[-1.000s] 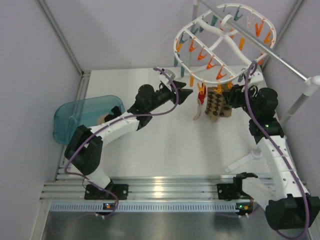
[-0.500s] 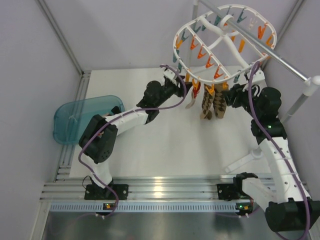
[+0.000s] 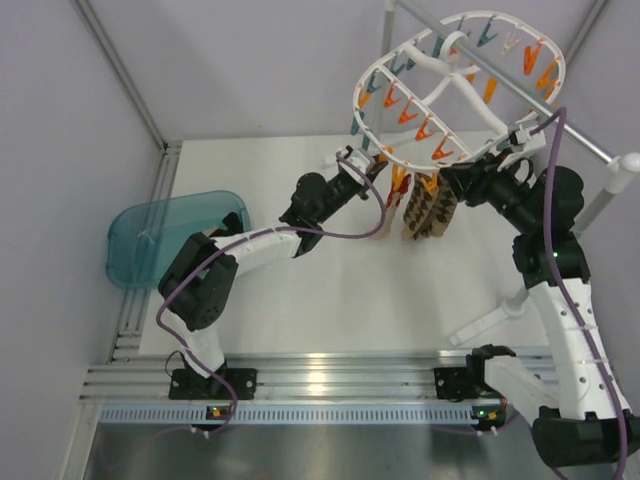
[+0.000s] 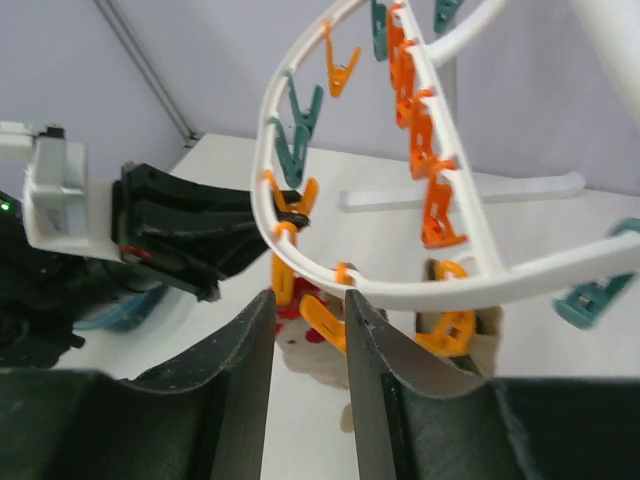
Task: Clip the socks to the hanger
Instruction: Open the clamp at the hanger.
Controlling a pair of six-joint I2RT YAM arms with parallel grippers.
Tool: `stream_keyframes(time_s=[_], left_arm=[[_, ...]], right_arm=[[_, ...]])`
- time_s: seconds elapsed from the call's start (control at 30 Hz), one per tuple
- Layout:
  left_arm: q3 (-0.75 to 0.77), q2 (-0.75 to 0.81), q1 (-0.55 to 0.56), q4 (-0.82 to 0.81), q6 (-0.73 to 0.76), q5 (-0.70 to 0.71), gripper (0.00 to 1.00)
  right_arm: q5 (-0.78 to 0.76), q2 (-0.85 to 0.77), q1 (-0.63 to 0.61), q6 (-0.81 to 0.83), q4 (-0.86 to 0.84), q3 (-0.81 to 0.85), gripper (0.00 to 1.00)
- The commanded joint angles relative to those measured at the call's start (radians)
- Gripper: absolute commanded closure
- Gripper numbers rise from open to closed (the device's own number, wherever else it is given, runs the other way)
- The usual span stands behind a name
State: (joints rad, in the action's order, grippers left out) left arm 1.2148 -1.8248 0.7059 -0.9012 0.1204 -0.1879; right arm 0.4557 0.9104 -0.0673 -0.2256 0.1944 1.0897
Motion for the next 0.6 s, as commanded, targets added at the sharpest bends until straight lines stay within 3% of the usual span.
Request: stream_keyframes(time_s=[0.0,0.23,0.57], left_arm=[[-0.002,0.068,0.075,0.051,0.221,0.088,1.00],[0.014,0.099,0.125,0.155,0.272,0.209,1.00],[0.023,0.165,0.136,0.271,0.061,0.114,1.00]], right_arm=[[0.061,0.016,-0.043,-0.075,0.004,0.058,0.67],[0.083,0.035,-0.175,0.006,-0.006,0.020,0.72],[-0.179,0.045,-0.266,0.012,-0.188,-0.116,0.78]])
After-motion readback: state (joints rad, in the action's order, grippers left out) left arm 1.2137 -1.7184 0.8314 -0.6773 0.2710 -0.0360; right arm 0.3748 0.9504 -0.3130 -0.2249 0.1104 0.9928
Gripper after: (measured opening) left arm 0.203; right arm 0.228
